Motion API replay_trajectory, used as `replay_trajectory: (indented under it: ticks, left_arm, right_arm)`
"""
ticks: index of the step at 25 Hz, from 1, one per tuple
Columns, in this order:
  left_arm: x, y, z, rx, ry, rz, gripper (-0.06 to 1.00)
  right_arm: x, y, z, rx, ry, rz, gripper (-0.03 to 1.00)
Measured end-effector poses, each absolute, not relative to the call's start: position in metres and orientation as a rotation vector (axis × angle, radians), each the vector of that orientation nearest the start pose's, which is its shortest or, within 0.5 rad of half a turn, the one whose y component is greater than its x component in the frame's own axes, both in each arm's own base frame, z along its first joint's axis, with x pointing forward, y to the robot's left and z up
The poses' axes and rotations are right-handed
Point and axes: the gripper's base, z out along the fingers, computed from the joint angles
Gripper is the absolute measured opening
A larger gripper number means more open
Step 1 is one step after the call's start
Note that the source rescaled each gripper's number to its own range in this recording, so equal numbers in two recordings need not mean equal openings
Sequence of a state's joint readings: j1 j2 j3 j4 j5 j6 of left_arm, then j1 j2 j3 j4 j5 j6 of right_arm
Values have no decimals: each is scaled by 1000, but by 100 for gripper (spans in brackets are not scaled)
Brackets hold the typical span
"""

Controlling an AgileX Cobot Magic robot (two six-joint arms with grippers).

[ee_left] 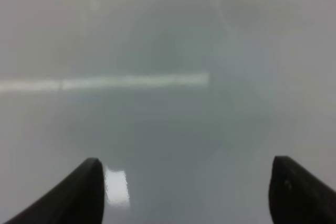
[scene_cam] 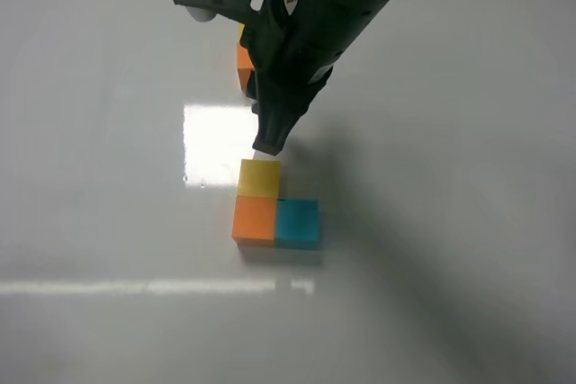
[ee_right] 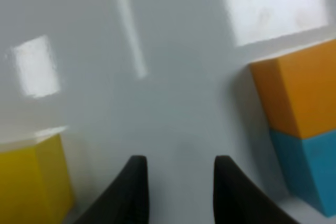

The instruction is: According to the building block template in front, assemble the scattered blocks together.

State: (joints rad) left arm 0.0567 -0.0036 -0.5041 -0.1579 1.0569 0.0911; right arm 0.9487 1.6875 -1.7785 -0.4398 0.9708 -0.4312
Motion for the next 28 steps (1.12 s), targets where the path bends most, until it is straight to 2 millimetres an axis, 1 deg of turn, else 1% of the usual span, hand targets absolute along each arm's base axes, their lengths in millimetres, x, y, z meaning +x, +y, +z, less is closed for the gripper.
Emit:
replay_trajectory:
  ticks: [2,4,7,8,10,12,14,16,17,19,21,24,25,28]
  left_arm:
    - [-6,-13,280,42,2024,-95,93]
    - [-6,-13,280,42,2024,-95,93]
    - [-6,-13,280,40,2024,-96,93]
    - [-6,-13,280,37,2024,-98,93]
    - [-6,-13,280,37,2024,-98,93]
    - [-6,-13,280,37,2024,-98,93]
    - [-6,-13,280,37,2024,-98,93]
    - [-6,-13,280,38,2024,-98,93]
    - [-6,-13,280,38,2024,-98,93]
    - [-6,-13,280,38,2024,-98,93]
    - [-6,-13,280,38,2024,-98,93]
    - [-6,-13,280,38,2024,-98,93]
    - [-6,-13,280,38,2024,-98,93]
    - [-6,-13,280,38,2024,-98,93]
  right_arm:
    - [247,283,408,-1471,1748,-229,0]
    - [253,276,408,-1391,1828,-160,0]
    - [268,248,415,-1258,1946,-95,1]
    - [275,233,418,-1201,1987,-98,1]
    - [290,197,426,-1062,2068,-130,1]
    - [302,162,427,-925,2142,-152,1]
    - [311,126,427,-786,2216,-144,1]
    - [313,95,426,-665,2272,-127,1]
    - [311,79,427,-604,2292,-122,1]
    - [305,56,430,-505,2307,-129,1]
    - [292,40,440,-421,2284,-131,1]
    - [268,31,444,-390,2257,-144,1]
    - [260,29,440,-384,2259,-156,1]
    - [235,22,418,-358,2280,-188,1]
